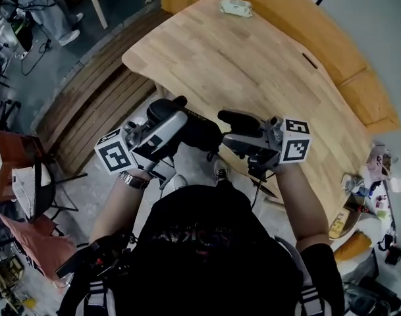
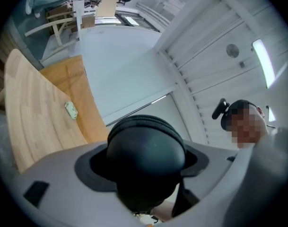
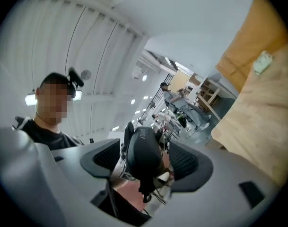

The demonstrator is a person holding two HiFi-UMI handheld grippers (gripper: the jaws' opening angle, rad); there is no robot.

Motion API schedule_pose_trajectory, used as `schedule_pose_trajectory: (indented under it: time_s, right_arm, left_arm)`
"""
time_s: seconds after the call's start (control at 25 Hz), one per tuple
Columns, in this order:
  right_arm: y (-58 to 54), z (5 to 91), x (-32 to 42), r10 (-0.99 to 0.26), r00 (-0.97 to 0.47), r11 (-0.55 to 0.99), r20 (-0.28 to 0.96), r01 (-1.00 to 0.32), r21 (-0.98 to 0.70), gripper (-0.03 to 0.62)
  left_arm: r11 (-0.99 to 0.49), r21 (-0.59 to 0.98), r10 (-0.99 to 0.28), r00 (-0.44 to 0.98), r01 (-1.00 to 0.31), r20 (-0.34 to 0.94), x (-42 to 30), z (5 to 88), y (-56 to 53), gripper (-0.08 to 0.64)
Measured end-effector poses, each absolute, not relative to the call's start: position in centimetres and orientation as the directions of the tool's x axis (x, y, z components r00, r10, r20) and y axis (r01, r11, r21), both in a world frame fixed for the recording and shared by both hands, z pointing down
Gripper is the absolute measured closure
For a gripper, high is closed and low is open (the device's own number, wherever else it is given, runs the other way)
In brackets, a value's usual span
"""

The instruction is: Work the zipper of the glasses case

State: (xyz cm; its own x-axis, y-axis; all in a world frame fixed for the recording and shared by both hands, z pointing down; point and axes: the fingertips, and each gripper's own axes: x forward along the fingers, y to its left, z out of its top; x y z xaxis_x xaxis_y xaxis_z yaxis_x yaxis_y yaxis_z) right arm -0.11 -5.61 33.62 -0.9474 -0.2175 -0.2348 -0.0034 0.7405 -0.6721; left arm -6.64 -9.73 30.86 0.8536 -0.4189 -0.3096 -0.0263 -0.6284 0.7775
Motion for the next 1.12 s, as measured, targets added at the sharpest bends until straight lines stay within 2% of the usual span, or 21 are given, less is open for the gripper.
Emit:
schedule_pose_trajectory:
  time_s: [0.16,0.28,0.4,0.64,0.84,1.12]
  right_arm:
    - [-5.8,33.8,1.7,-0.323,-0.86,0.636,-0.395,0.111,-0.763,0.267]
    - [-5.1,34.0,1.2,-0.347,-0.822,0.595,-0.45,0.178,-0.784,0.331]
    - [-4.3,33.7,0.3,-0.339,-0.807,0.582,-0.484,0.224,-0.782,0.348]
    - [-4.1,32.5,-0.3,-0.343,-0.767,0.563,-0.543,0.295,-0.772,0.394]
    - [-3.6,32.7,0.0,-0.345,-0.745,0.553,-0.57,0.33,-0.766,0.472]
    - [-3.7,33.5,0.2,-0.396,-0.742,0.544,-0.542,0.286,-0.789,0.56]
  left_arm:
    - [-0.581,0.805,-0.446,0.78,0.121,-0.439,-8.5,29.0,-10.4,0.204]
    - [-0.553,0.799,-0.455,0.718,0.236,-0.527,-9.6,27.8,-10.7,0.204]
    - [-0.537,0.782,-0.459,0.668,0.317,-0.586,-10.3,27.2,-10.7,0.204]
    - [-0.529,0.779,-0.451,0.666,0.337,-0.594,-9.8,27.2,-10.4,0.204]
    - [-0.519,0.787,-0.462,0.666,0.333,-0.586,-9.6,27.7,-10.2,0.204]
    - [-0.534,0.797,-0.485,0.67,0.281,-0.562,-9.9,28.1,-10.2,0.204]
